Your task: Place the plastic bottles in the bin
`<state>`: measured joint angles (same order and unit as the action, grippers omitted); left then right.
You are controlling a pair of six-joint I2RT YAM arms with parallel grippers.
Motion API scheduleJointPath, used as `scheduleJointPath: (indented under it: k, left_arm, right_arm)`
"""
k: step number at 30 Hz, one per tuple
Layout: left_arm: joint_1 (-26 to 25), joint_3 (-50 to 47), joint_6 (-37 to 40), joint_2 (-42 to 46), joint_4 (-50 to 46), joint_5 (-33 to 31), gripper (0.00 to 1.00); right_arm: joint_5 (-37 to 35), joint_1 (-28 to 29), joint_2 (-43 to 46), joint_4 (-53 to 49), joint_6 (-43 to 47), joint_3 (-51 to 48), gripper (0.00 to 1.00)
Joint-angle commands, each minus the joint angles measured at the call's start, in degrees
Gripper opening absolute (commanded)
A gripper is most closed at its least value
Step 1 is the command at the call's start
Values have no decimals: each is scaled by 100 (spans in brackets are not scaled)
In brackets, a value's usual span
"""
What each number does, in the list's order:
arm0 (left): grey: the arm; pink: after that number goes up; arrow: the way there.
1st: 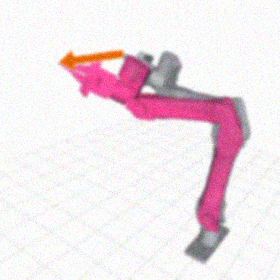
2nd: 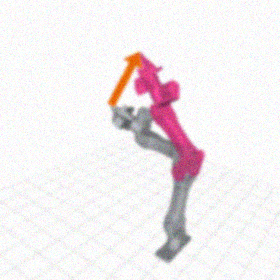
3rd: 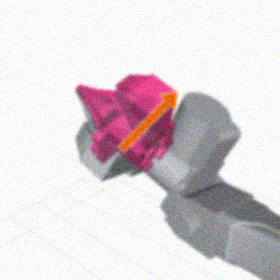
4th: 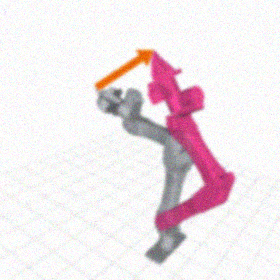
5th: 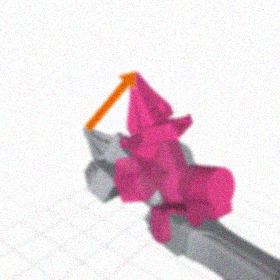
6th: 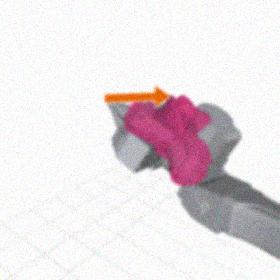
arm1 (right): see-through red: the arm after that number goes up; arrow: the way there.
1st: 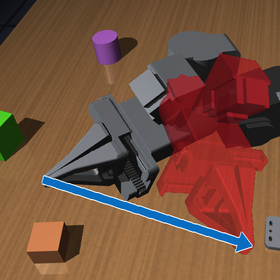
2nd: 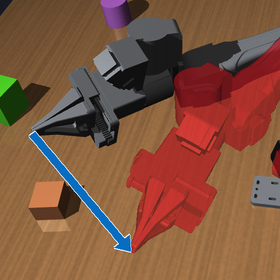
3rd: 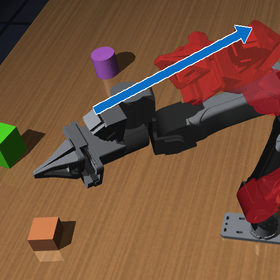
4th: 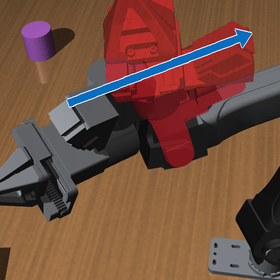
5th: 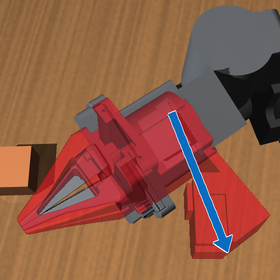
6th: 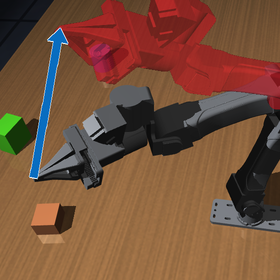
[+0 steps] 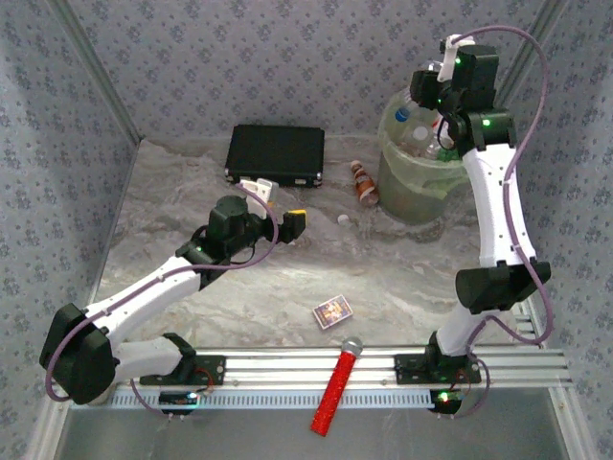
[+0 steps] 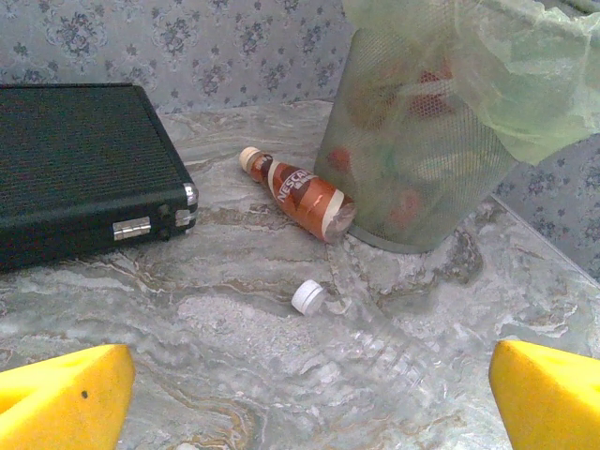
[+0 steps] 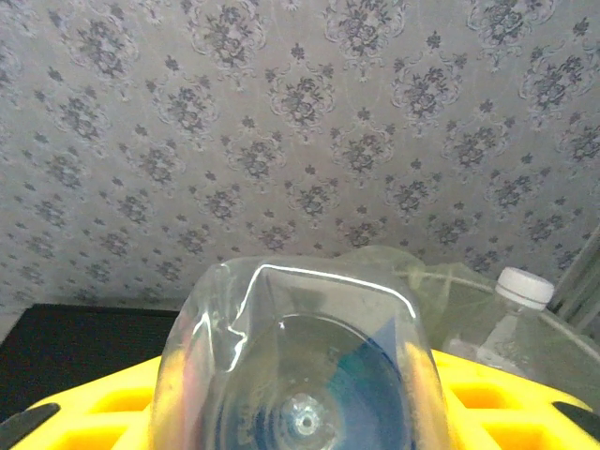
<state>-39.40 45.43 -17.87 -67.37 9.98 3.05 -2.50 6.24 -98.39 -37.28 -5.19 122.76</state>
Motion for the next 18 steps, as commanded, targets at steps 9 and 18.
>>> scheduleJointPath:
  k: [9,18]
  left_arm:
    - [-11,-45,52,317,-220,-179,97]
    - [-7,-104,41,350,-198,-252,96]
  right_arm:
    - [-396,-29,-585,-116,387,-77,48]
    - [-337,-53,-828,-356,127,-643,48]
